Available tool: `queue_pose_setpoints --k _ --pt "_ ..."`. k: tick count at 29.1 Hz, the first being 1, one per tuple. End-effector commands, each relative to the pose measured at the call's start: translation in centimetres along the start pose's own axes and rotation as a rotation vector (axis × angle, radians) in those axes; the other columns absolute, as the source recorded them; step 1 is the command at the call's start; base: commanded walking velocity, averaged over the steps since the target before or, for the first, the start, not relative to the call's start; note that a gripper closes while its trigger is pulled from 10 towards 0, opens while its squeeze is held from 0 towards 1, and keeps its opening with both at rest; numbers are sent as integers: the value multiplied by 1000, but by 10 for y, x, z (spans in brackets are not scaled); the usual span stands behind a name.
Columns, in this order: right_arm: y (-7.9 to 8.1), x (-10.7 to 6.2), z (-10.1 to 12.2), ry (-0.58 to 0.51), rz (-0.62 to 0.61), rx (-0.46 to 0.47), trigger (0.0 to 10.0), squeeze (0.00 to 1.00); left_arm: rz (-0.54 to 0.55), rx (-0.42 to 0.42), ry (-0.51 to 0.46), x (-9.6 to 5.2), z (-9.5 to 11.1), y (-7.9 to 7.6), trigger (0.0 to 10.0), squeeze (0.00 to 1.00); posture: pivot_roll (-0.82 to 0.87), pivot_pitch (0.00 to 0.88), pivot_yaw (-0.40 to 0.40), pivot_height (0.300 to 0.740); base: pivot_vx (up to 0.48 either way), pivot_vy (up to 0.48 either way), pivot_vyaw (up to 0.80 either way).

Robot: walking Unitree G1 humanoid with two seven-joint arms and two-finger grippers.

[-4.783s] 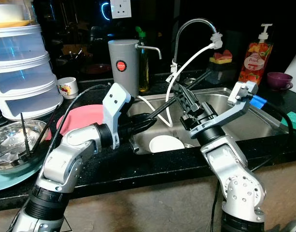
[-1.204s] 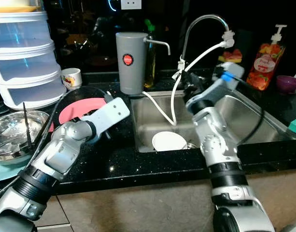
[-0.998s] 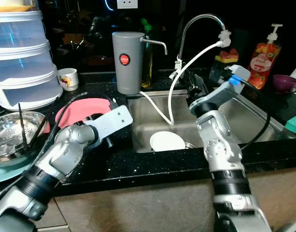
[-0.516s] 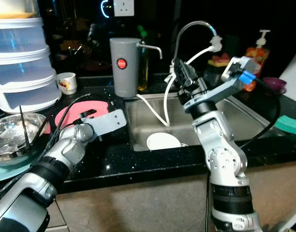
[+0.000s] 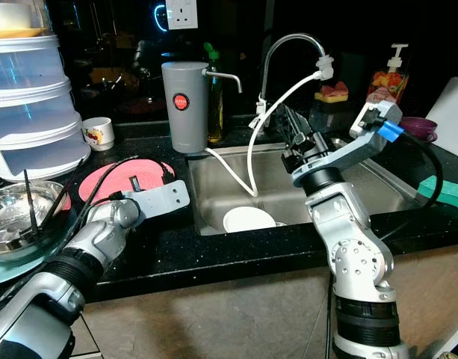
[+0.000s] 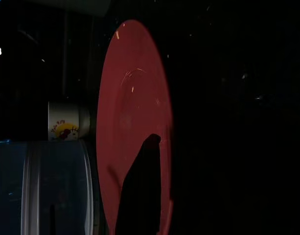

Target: Kitchen organization

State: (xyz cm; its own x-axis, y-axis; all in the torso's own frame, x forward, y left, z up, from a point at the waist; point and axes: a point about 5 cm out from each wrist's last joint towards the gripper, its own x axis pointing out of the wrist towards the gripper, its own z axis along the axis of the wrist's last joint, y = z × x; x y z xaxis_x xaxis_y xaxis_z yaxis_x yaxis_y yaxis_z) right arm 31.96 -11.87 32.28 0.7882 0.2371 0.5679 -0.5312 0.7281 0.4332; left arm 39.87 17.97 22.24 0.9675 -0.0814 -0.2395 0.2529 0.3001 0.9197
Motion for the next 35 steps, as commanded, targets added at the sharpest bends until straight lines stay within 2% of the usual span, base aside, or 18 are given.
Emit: queue_pose_setpoints --k 1,3,7,9,10,13,14,18,22,26,27,28,30,31,32,33,35 --pt "1 -3 2 2 5 12 10000 0 -19 34 57 0 -16 -14 10000 0 118 59 2 740 0 0 0" --pt "0 -4 1 11 -3 13 10000 0 19 33 35 -1 -13 -8 10000 0 121 60 -4 740 0 0 0" --pt "0 -4 -2 31 2 12 10000 0 186 92 -124 -10 10 11 10000 0 129 59 -14 740 0 0 0" --pt "1 -3 -3 38 9 17 10000 0 257 106 -236 -18 26 17 10000 0 134 60 -16 740 0 0 0" --pt "1 -3 -3 38 9 17 10000 0 257 106 -236 -18 26 17 10000 0 134 60 -16 740 0 0 0" --pt "2 -2 -5 45 19 22 10000 0 324 102 -329 -29 40 23 10000 0 139 61 -18 740 0 0 0" --pt "2 -2 -5 45 19 22 10000 0 324 102 -329 -29 40 23 10000 0 139 61 -18 740 0 0 0" --pt "1 -2 -6 57 17 32 10000 0 398 81 -477 -47 58 24 10000 0 138 69 -26 740 0 0 0" --pt "0 -3 -5 68 21 47 10000 0 409 98 -588 -62 68 15 10000 0 137 75 -28 740 0 0 0" --pt "-1 -2 -5 72 23 45 10000 0 391 89 -594 -63 69 12 10000 0 144 80 -28 740 0 0 0" --pt "-1 -3 -6 74 24 45 10000 0 369 -17 -568 -62 68 13 10000 0 144 81 -28 740 0 0 0" --pt "-1 -3 -6 75 25 46 10000 0 358 -83 -553 -62 67 13 10000 0 144 81 -28 740 0 0 0" --pt "0 -3 -7 76 26 46 10000 0 319 -359 -497 -59 65 20 10000 0 144 81 -28 740 0 0 0" --pt "0 -3 -7 76 26 46 10000 0 319 -359 -497 -59 65 20 10000 0 144 81 -28 740 0 0 0" --pt "0 -3 -7 78 26 45 10000 0 309 -539 -492 -59 66 28 10000 0 142 80 -25 740 0 0 0" --pt "0 -3 -7 78 26 45 10000 0 309 -539 -492 -59 66 28 10000 0 142 80 -25 740 0 0 0" --pt "-1 -4 -7 83 25 41 10000 0 270 -874 -524 -62 70 41 10000 0 142 80 -25 740 0 0 0"
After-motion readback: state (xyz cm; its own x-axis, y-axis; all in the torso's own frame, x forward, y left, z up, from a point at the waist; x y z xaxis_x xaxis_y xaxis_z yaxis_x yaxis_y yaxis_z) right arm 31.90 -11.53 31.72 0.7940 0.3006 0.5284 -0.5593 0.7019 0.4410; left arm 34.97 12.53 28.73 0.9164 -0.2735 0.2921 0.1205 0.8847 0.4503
